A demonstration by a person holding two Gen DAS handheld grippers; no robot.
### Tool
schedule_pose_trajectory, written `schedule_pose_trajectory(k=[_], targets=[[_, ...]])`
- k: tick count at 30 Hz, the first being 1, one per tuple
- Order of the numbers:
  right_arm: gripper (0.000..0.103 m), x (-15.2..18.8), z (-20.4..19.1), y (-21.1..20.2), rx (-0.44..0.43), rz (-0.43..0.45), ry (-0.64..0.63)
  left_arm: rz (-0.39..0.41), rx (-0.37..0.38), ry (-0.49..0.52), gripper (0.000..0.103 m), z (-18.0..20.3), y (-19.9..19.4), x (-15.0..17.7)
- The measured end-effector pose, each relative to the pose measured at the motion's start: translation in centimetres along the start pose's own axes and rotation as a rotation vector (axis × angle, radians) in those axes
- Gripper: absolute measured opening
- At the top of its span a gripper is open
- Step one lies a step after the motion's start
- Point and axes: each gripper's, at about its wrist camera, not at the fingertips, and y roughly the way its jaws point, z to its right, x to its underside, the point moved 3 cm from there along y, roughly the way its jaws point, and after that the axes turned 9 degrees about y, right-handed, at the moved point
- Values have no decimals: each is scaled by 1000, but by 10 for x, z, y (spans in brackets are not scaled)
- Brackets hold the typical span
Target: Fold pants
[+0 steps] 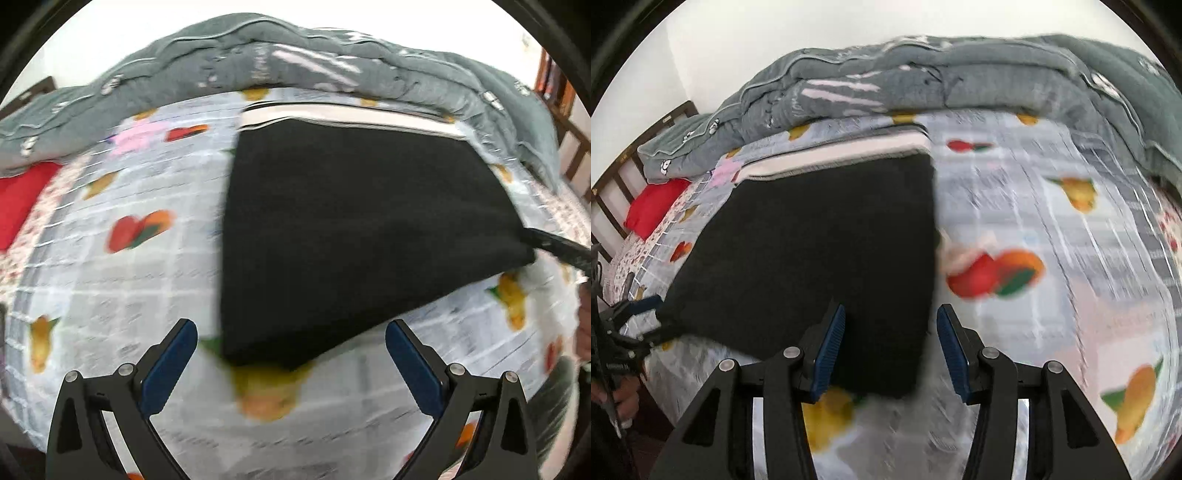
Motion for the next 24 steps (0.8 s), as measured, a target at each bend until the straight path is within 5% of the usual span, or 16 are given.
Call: schedule_pose_trajectory(k=[5,12,14,17,24], targets=[[51,10,19,-11,9,3,42,-73,-48,-50,89,-25,13,23],[51,17,17,-25,2,8,46,-46,-74,61,85,-12,20,13],[51,18,13,-27,-2,9,40,-23,-103,85,71,-6,23,7],[51,20,8,-29,-2,4,29,-10,-43,52,46,-2,26,0],[51,23,1,-31,-14,0,25,-4,-33,16,45,-2,27,1]])
